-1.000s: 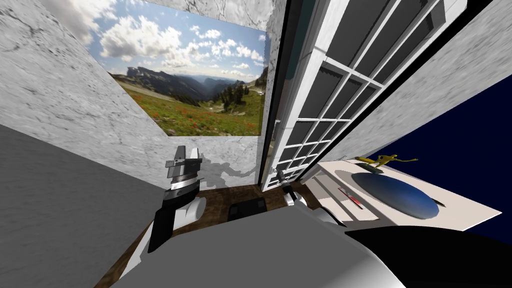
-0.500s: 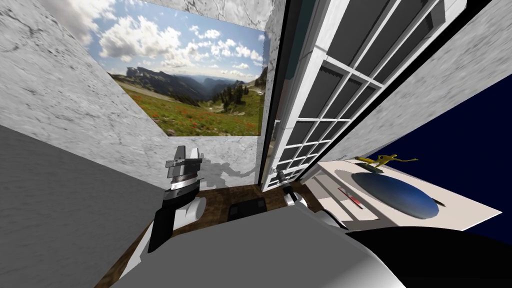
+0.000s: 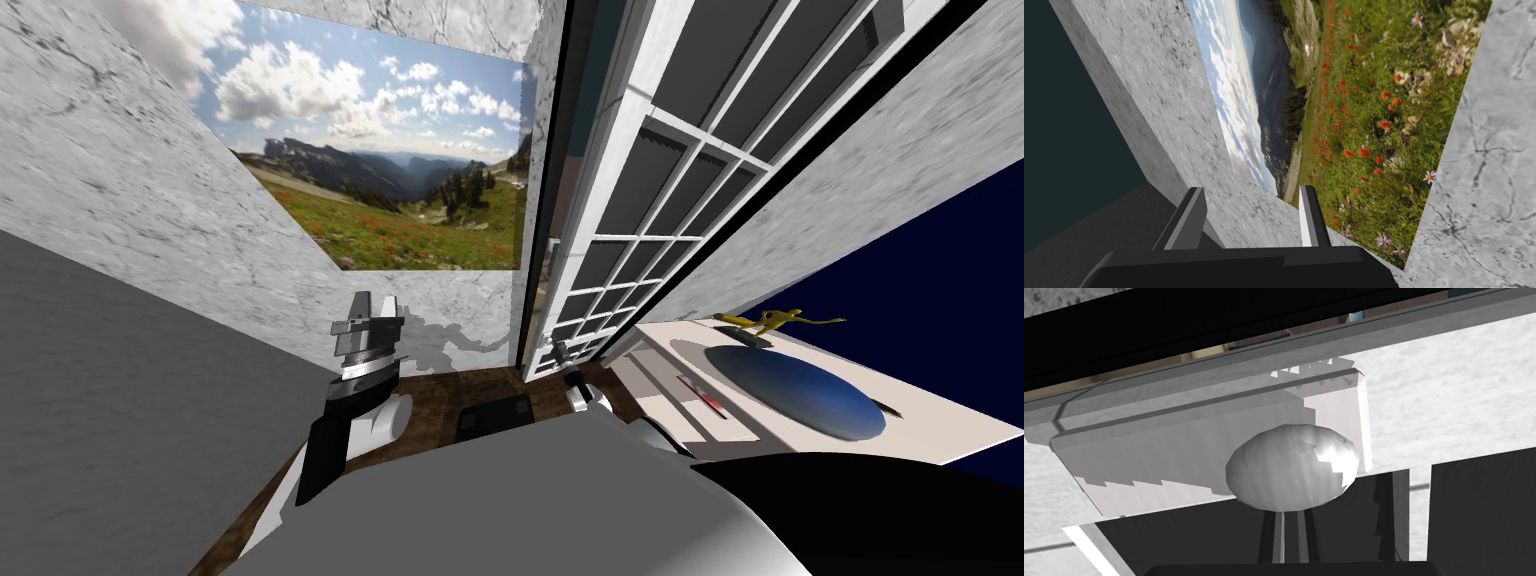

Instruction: Pull the door open

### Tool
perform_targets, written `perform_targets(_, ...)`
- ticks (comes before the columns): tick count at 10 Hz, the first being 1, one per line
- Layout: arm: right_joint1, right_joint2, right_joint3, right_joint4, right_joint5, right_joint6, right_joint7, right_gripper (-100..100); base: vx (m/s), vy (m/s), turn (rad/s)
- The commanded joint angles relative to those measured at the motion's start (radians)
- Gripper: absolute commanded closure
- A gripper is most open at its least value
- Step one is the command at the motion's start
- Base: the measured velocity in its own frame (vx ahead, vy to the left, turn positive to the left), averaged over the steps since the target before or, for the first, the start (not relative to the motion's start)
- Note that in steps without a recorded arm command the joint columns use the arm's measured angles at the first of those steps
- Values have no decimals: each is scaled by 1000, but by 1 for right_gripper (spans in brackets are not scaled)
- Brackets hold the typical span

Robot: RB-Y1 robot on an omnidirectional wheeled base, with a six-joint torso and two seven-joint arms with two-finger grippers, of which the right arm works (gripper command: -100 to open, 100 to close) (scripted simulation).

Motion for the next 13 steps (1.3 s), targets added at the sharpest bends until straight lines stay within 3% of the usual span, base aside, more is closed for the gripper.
perform_targets(1,-13,17,32,14,-5,-24,-50,100,-36,-13,35)
perform_targets(2,5,-1,14,-8,-21,4,-64,-100,-25,-39,2)
perform_targets(13,15,7,62,-46,-109,28,-327,-100,-51,-15,36)
